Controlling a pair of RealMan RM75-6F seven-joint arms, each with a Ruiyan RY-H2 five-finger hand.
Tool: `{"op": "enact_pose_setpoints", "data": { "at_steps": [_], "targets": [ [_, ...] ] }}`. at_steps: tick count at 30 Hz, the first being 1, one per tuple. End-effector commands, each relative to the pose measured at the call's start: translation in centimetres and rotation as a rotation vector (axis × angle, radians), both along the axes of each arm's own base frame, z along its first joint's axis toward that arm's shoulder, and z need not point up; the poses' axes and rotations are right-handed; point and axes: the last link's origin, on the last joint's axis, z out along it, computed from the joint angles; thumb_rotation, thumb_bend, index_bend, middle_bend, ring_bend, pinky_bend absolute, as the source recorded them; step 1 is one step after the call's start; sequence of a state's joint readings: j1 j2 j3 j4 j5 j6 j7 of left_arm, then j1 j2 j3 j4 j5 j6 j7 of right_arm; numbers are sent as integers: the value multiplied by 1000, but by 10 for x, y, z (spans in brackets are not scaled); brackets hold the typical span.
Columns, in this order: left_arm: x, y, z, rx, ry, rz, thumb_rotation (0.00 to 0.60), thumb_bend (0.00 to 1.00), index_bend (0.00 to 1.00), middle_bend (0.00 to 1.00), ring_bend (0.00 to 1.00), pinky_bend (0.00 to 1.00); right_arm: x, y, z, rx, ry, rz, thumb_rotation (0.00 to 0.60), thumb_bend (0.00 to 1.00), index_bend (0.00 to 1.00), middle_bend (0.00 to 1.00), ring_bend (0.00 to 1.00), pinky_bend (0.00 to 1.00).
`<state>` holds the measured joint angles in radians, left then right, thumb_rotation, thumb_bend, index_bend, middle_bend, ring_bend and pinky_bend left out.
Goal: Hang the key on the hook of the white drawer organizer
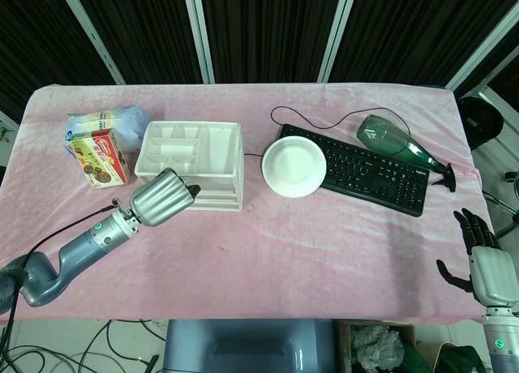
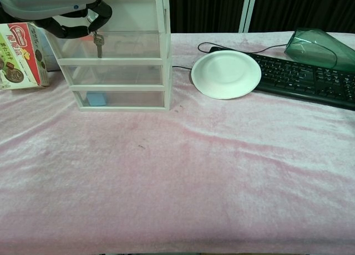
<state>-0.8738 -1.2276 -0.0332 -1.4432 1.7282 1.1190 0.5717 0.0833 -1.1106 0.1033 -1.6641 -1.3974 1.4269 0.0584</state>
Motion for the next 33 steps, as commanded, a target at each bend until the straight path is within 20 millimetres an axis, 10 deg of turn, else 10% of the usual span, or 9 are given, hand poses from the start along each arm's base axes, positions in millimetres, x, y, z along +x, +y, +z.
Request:
{"op": "enact_pose_setpoints", "data": {
  "at_steps": [1, 33],
  "targets": [
    [0, 0, 0, 1, -2, 1, 600, 418, 615, 1000, 1000, 1000, 0, 0, 0, -1, 1, 1, 600, 265, 0, 0, 0, 151],
    [-8, 1, 10, 19, -5, 36, 600, 307, 559, 1000, 1000, 1000, 0, -1, 0, -7, -2, -3, 600, 265, 0, 0, 0, 150]
  ]
}}
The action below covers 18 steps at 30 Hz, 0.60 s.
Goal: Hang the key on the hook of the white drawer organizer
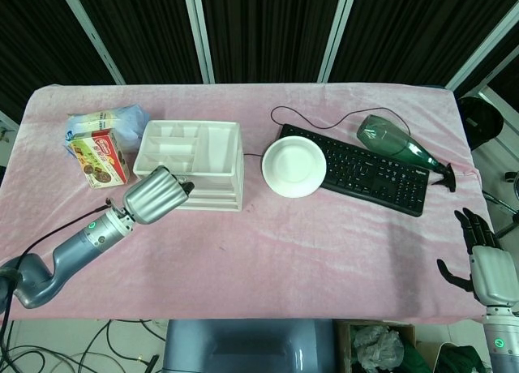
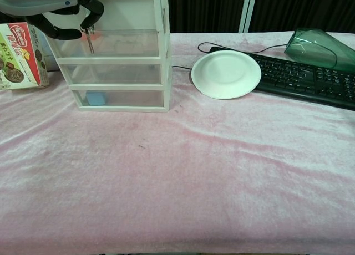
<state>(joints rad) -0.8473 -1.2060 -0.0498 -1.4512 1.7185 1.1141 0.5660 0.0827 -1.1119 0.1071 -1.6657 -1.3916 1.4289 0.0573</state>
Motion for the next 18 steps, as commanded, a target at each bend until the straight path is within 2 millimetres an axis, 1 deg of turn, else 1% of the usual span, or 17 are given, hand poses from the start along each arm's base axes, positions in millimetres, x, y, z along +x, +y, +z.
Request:
{"op": "enact_pose_setpoints", "data": {
  "at_steps": [1, 6, 12, 18],
  "targets": [
    [-1, 0, 1, 3, 3, 3, 600, 305, 551, 1000, 1000, 1000, 0, 0, 0, 0, 0, 1, 600, 265, 0, 0, 0, 151],
    [-4, -1, 0, 1, 9, 14, 600, 248, 516, 1000, 1000, 1000, 1, 0, 0, -1, 0, 2, 600, 265, 0, 0, 0, 151],
    [-4, -1, -1, 2, -1, 20, 600, 205, 487, 1000, 1000, 1000, 0, 0, 0, -2, 0, 1, 600, 265, 0, 0, 0, 150],
    [-4, -2, -1, 6, -34, 30, 600, 196, 481, 1000, 1000, 1000, 0, 0, 0, -2, -1, 1, 600, 266, 0, 0, 0, 151]
  ]
}}
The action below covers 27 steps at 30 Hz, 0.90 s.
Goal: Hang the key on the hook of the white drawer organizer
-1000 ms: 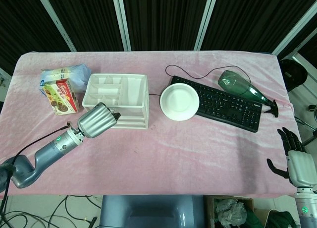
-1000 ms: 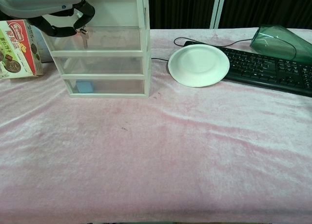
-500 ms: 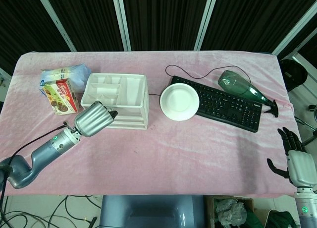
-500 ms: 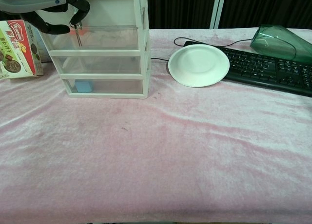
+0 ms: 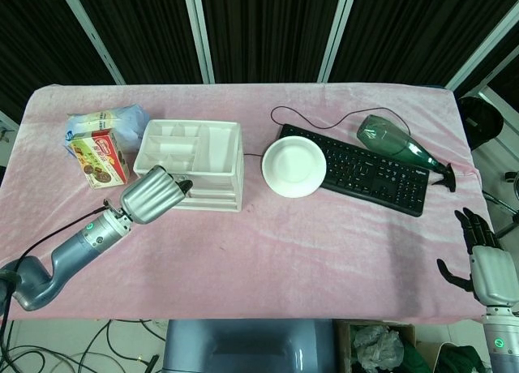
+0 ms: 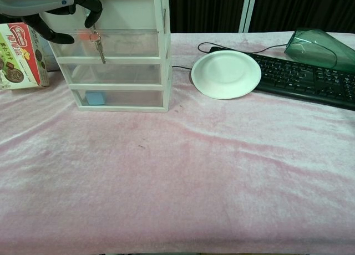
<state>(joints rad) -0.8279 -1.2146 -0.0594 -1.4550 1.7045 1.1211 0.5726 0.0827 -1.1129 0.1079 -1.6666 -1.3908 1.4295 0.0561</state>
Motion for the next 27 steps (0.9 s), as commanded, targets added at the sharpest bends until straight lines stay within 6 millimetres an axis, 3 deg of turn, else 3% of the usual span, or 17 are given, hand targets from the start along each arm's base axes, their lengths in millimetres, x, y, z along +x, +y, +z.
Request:
{"op": "enact_pose_setpoints", "data": {
  "at_steps": [1, 11, 18, 23, 27],
  "targets": [
    [-1, -1, 0, -3, -16, 10, 600, 195, 481, 1000, 1000, 1000, 0, 0, 0, 0, 0, 1, 600, 266, 0, 0, 0, 150],
    [-4, -8, 5, -4, -93, 19, 600, 195, 461, 1000, 1000, 1000, 0, 0, 0, 1, 1, 2, 600, 266, 0, 0, 0, 150],
    [-21, -38, 21, -18, -277, 74, 600, 164, 428, 989, 995, 1000, 0, 0, 0, 2, 2, 1, 600, 265, 0, 0, 0, 150],
    [-52, -67, 32, 17, -340, 175, 600, 157, 350, 813, 851, 916, 0, 0, 0, 1, 10, 2, 600, 266, 0, 0, 0, 150],
    [-80, -99, 42, 56, -425, 280, 600, 150, 244, 548, 622, 662, 0, 0, 1, -4, 19, 5, 600, 266, 0, 0, 0, 150]
  ]
}}
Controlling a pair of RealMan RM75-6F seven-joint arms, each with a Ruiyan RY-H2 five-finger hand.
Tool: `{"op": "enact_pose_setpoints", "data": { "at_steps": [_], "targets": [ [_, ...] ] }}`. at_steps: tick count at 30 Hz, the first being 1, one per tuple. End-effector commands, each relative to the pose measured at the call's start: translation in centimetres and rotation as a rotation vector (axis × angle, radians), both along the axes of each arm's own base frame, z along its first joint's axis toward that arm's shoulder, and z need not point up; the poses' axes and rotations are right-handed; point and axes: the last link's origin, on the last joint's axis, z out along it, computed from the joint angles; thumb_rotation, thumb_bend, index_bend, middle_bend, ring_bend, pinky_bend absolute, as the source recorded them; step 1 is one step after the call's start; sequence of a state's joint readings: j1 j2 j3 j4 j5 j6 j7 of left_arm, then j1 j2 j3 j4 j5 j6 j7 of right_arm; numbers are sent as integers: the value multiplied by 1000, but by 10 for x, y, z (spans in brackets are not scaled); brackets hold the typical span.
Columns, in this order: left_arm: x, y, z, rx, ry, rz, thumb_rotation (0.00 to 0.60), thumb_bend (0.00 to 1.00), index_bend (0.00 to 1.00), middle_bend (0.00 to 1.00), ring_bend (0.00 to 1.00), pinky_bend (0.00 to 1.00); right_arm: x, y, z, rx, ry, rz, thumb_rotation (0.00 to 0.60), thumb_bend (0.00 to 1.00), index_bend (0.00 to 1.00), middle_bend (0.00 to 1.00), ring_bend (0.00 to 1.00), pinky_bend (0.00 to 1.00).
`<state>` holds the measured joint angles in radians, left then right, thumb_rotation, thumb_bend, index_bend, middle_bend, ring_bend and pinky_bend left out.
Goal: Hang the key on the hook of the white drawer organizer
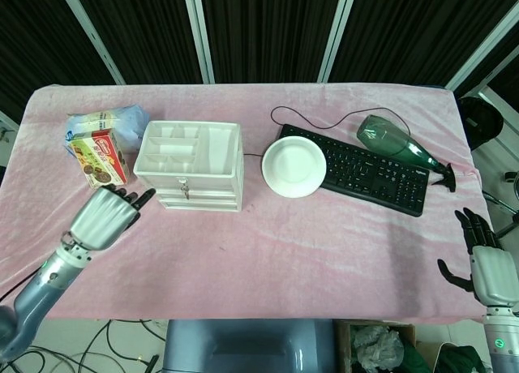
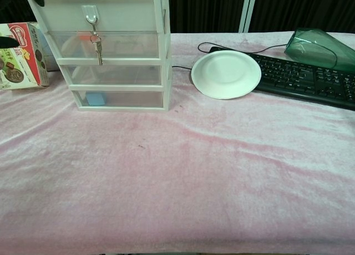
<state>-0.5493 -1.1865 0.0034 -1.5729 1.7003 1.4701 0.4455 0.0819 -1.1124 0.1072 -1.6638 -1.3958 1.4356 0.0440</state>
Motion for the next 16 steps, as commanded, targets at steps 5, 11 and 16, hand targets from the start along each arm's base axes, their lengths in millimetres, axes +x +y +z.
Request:
{"op": "enact_pose_setpoints", "data": {
  "at_steps": [5, 11, 16],
  "targets": [
    [-56, -64, 19, 30, -121, 257, 600, 64, 15, 134, 186, 264, 0, 1, 0, -2, 17, 6, 600, 265, 0, 0, 0, 151],
    [-82, -100, 25, 46, -242, 441, 600, 7, 0, 0, 35, 118, 1, 1, 0, -3, 30, 13, 600, 266, 0, 0, 0, 151],
    [-100, -116, 28, 93, -336, 504, 600, 7, 0, 0, 35, 108, 1, 1, 0, -6, 37, 16, 600, 265, 0, 0, 0, 151]
  ]
}}
